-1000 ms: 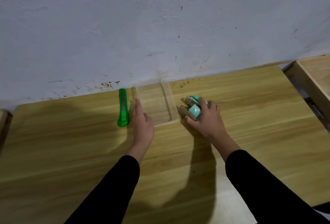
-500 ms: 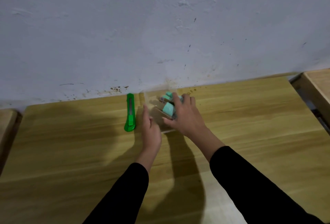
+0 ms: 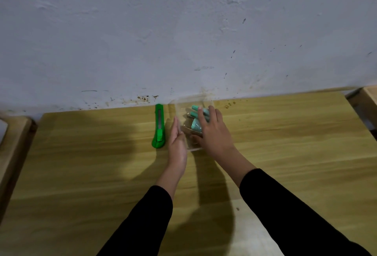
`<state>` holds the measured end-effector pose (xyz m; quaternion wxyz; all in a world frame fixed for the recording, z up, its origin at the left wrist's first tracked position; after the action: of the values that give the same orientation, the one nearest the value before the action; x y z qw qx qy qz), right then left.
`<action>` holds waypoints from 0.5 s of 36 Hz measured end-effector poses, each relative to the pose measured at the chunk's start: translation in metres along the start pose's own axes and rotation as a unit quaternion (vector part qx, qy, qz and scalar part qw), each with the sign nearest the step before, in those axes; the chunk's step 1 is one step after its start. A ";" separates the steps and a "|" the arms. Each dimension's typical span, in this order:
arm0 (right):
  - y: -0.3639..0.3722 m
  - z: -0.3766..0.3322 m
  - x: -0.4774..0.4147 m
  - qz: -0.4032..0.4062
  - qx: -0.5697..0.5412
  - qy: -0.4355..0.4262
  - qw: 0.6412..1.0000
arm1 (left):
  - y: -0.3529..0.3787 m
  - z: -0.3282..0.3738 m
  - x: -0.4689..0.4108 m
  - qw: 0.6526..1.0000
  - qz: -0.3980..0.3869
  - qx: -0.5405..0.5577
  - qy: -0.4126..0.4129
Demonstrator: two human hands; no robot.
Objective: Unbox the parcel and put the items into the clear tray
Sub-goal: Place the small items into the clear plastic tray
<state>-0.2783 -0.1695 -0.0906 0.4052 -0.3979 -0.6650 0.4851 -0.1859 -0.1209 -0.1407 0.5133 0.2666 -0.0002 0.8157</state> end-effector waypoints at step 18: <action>0.000 0.003 0.005 -0.009 -0.238 0.031 0.971 | -0.003 0.009 0.004 1.000 -0.009 -0.018 -0.005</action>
<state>-0.2834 -0.1655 -0.0909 0.3237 -0.4922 -0.7517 0.2965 -0.1803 -0.1187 -0.1324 0.5258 0.2609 -0.0149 0.8095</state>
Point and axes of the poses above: each hand's wrist, its own x-axis away from the middle knuckle, its own y-axis out of the palm, z = x × y, the point moved 10 cm from there along -x, towards the middle knuckle, and after that the axes turned 2 degrees about -x, right-handed, at the moved point
